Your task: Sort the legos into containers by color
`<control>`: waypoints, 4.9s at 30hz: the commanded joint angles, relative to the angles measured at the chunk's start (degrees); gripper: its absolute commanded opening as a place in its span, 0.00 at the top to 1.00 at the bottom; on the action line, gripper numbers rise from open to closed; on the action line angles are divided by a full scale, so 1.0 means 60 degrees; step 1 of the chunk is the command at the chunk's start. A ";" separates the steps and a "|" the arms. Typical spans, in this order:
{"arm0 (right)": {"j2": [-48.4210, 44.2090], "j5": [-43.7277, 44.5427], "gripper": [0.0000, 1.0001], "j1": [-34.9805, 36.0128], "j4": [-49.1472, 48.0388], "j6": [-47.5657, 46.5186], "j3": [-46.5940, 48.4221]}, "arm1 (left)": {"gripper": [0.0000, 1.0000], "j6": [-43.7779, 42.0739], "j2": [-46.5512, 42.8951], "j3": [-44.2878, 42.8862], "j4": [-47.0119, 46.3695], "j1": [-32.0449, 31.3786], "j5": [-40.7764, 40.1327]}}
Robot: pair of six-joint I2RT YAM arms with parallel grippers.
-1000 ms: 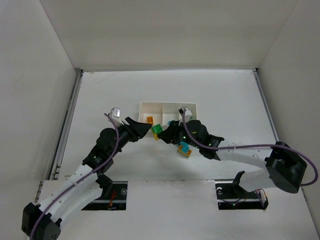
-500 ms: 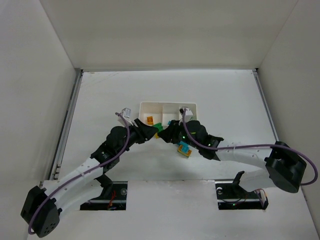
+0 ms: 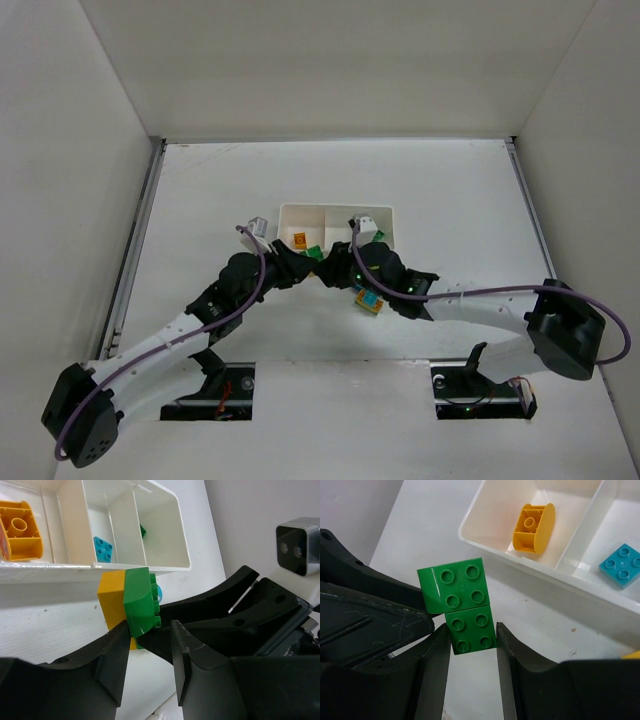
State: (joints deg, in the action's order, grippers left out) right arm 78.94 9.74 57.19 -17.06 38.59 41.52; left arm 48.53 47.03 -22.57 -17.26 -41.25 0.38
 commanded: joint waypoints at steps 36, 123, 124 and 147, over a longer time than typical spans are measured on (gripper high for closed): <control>-0.3135 0.2288 0.82 0.0378 0.2315 -0.0119 -0.1938 | 0.87 -0.0281 0.2823 -0.2609 -0.1898 -0.1012 -0.0358; -0.3874 0.0936 0.80 -0.2493 0.1831 -0.0746 -0.1327 | 0.90 -0.0384 0.1612 -0.0911 -0.0582 -0.0251 -0.0444; -0.3535 0.1303 0.80 -0.2508 0.1905 -0.0936 -0.1106 | 0.90 -0.0398 0.1509 -0.0970 -0.0494 -0.0207 -0.0459; -0.0441 0.2875 0.48 -0.2757 0.1745 -0.2491 0.0771 | 0.88 -0.0838 0.0717 -0.1541 0.0298 0.1272 -0.0591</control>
State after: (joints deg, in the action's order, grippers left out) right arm 77.23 25.74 40.56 -4.14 24.62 44.05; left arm 45.43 51.18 -28.27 -13.89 -34.85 -1.98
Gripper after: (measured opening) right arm 0.517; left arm 0.258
